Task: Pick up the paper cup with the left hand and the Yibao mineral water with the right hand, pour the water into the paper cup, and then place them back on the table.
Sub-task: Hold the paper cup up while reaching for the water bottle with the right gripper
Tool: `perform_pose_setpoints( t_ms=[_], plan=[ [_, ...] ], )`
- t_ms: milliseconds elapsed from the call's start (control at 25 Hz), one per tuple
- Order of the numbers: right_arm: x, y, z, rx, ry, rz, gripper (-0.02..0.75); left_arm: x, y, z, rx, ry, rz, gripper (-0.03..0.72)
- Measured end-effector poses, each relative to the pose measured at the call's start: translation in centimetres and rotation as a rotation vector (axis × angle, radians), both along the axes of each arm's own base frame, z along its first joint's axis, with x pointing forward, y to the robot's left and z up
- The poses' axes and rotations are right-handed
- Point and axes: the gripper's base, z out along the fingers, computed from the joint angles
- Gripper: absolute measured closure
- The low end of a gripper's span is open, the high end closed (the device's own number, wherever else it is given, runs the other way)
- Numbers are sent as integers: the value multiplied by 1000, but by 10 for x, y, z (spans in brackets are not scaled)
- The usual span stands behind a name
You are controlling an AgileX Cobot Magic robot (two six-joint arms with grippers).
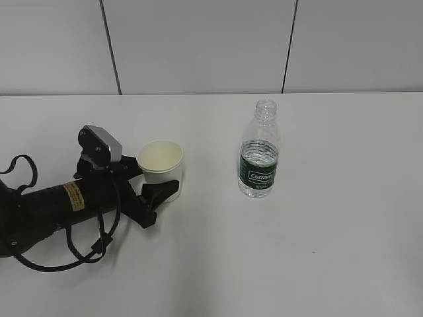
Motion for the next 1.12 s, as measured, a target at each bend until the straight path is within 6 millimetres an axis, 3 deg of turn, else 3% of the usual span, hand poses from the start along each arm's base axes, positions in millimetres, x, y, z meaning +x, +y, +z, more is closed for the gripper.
perform_pose_setpoints(
  t_ms=[720, 1120],
  plan=[
    [0, 0, 0, 0, 0, 0, 171, -4, -3, -1, -26, 46, -51, 223],
    [0, 0, 0, 0, 0, 0, 171, -15, -10, -1, 5, 33, -208, 223]
  ],
)
